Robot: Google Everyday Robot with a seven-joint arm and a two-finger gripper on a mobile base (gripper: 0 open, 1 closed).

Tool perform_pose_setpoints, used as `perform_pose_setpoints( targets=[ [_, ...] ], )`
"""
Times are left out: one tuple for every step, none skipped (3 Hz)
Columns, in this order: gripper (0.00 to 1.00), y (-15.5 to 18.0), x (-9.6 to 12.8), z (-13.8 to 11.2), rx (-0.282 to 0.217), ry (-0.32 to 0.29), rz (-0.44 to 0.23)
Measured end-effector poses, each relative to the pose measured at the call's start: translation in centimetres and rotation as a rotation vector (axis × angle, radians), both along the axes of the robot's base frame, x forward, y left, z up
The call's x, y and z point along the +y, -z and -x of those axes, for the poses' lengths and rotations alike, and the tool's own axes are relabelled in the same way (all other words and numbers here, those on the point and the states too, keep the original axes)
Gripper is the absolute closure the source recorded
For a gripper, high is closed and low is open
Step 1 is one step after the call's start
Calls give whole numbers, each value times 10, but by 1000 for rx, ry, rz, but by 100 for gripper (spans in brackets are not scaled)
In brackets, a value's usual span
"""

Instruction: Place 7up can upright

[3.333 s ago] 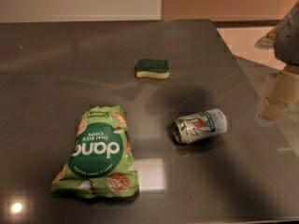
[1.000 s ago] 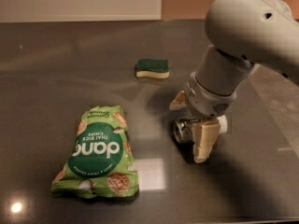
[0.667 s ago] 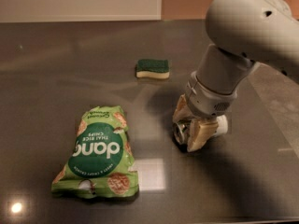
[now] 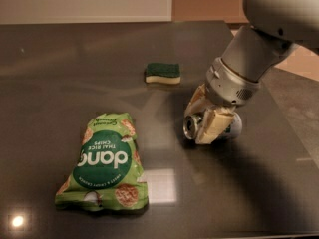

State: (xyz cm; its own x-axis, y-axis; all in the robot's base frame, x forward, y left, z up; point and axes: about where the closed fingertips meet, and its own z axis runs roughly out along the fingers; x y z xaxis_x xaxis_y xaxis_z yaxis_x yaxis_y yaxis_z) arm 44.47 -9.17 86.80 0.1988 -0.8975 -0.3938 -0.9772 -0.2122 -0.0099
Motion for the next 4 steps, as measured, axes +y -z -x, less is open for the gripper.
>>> perform_pose_setpoints(
  targets=[
    [100,-21,9,-15,34,52,-131],
    [100,-41,16,-25,49,123,-302],
    [100,-59,18,-27,70,229,-522],
    [100,-68,14,-23,77,306,-689]
  ],
)
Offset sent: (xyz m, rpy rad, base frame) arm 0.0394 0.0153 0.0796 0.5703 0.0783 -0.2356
